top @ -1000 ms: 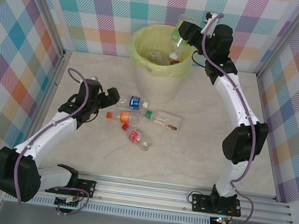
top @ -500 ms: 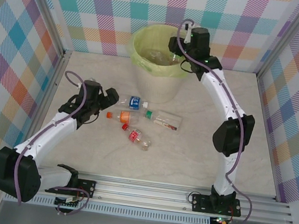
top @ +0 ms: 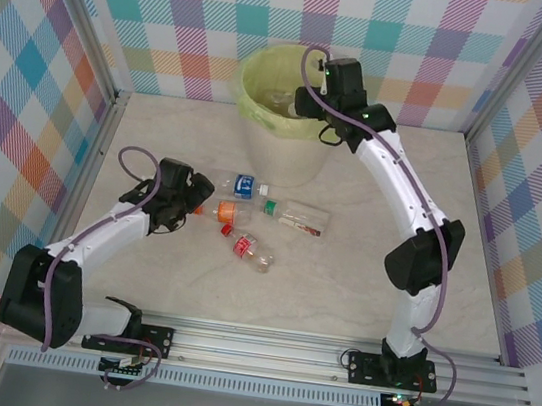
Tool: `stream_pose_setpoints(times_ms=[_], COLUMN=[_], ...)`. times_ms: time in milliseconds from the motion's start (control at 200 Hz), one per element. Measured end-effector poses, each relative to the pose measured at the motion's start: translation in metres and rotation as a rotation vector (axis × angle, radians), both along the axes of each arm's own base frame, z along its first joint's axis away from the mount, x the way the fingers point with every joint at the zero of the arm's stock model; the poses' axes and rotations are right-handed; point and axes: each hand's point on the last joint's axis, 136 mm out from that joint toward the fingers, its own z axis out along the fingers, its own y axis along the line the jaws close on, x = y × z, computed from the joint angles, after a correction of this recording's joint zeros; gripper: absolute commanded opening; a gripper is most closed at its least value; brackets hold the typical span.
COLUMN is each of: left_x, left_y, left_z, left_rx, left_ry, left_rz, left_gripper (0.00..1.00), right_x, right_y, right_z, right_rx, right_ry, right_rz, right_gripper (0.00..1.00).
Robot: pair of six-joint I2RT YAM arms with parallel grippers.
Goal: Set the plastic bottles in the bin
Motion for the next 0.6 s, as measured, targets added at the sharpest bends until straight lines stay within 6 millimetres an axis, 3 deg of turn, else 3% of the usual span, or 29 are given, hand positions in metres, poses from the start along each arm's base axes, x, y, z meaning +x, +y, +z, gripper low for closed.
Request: stream_pose_setpoints(times_ms=[40, 75, 325, 460, 605], left_x=[0.0, 0.0, 0.006, 0.01, 0.022], left_y=[-0.003, -0.005, -0.025, -0.034, -0.041], left_z=[-0.007, -0.013, -0.043, -0.054, -0.057], left_rx=[-0.014, -0.028, -0.096, -0.127, -0.168], left_ry=[0.015, 0.028, 0.097, 0.109, 0.083], left_rz=[0.006, 0.01, 0.026, 0.042, 0.07], left_gripper=[0.98, 0.97, 0.87, 0.81, 0.76], right_x=[-0.01, -0.017, -0.072, -0.091, -0.101], right_y=[-0.001, -0.001, -0.014, -0.025, -0.035], right_z=[0.006, 0.011, 0.047, 0.038, 0.012], right_rx=[0.017, 0.034, 0.156, 0.174, 0.158], right_ry=[-0.005, -0.016, -0.135, -0.162, -0.139], right_rz=[0.015, 0.03, 0.102, 0.103, 0.081], right_gripper=[0.87, 1.0, 1.0, 1.0, 1.0])
